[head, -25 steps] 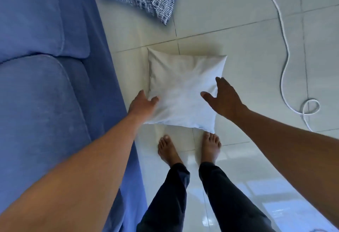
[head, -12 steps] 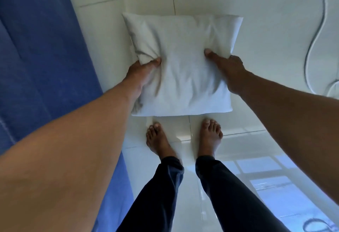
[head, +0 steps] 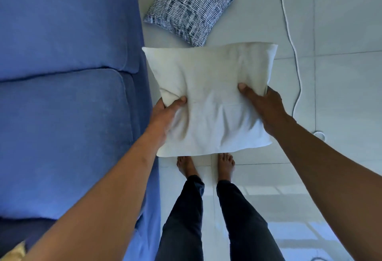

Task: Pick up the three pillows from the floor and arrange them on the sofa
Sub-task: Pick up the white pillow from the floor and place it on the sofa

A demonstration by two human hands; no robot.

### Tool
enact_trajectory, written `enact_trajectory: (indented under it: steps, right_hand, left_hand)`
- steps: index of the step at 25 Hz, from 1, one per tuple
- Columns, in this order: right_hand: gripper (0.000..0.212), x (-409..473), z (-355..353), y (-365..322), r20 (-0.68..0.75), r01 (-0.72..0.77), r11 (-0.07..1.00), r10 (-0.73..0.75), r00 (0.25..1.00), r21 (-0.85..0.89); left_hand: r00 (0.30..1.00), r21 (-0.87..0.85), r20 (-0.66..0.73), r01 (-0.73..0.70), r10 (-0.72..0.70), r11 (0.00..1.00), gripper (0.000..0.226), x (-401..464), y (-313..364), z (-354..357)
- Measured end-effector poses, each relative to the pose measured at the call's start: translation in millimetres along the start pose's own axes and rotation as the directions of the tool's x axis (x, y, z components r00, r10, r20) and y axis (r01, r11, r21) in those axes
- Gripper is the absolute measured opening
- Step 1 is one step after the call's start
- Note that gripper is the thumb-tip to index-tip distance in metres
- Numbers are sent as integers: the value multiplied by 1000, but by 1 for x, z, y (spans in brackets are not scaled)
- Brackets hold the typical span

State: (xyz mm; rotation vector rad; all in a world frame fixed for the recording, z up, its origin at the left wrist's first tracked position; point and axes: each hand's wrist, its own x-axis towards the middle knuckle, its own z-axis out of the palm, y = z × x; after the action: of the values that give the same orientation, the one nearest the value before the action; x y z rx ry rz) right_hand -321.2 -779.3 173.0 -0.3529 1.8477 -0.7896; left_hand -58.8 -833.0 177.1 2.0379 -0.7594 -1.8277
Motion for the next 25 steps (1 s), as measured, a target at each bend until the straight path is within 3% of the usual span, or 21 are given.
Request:
enact_trajectory:
  steps: [4, 7, 9, 12, 18, 25]
  right_hand:
    - [46, -87, -12, -88, 57, 102, 995, -103, 993, 21]
    - [51, -139, -14, -130, 105, 180, 983, -184, 977, 47]
    - [56, -173, -12, -154, 149, 227, 973, -230, 962, 37]
    - [46, -213, -3, -183, 223, 282, 959, -280, 934, 21]
    - [50, -265, 44, -214, 354, 362, 932, -336, 873, -10]
    - [44, -290, 170, -260, 516, 426, 901, -328, 791, -81]
  left_hand:
    - [995, -50, -14, -96, 95, 994, 30, -105, 63, -40]
    - [984, -82, -62, -171, 166, 982, 21, -168, 87, -66]
    - [968, -103, -132, -228, 213, 968, 26, -207, 94, -86]
    - [946, -144, -214, -278, 245, 950, 48, -255, 94, -115]
    - [905, -239, -329, -355, 268, 904, 49, -300, 73, -173]
    - [888, -423, -426, -366, 175, 829, 39, -299, 48, -273]
